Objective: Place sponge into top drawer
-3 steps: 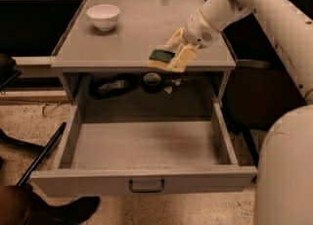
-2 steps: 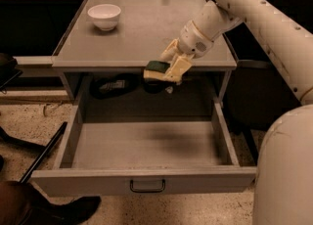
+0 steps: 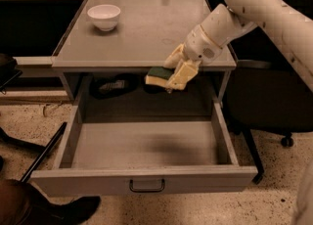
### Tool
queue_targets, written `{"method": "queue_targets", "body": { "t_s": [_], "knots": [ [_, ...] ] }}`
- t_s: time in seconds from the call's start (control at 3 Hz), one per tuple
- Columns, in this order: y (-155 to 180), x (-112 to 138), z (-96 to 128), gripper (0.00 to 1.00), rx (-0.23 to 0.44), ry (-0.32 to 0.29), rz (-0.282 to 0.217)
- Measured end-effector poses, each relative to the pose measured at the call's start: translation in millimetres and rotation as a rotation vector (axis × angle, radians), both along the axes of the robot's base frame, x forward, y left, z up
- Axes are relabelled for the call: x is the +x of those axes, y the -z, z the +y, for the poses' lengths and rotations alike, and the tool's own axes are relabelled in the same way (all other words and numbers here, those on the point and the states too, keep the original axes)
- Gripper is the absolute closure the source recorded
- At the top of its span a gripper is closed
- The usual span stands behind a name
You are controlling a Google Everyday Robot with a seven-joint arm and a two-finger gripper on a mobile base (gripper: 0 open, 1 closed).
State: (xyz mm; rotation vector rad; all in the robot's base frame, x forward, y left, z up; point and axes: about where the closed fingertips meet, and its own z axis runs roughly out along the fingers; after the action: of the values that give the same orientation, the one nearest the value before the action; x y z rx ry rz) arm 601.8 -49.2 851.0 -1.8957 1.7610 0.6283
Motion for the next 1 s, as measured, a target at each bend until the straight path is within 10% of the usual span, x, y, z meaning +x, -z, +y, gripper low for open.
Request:
{"method": "queue_targets", "body": {
  "t_s": [0.67, 1.0],
  "knots": [
    [35.3, -106.9, 29.7, 1.0, 0.146, -0.039, 0.247],
    [66.1, -119.8, 65.0, 1.0, 0.165, -0.102, 0.317]
  ]
}}
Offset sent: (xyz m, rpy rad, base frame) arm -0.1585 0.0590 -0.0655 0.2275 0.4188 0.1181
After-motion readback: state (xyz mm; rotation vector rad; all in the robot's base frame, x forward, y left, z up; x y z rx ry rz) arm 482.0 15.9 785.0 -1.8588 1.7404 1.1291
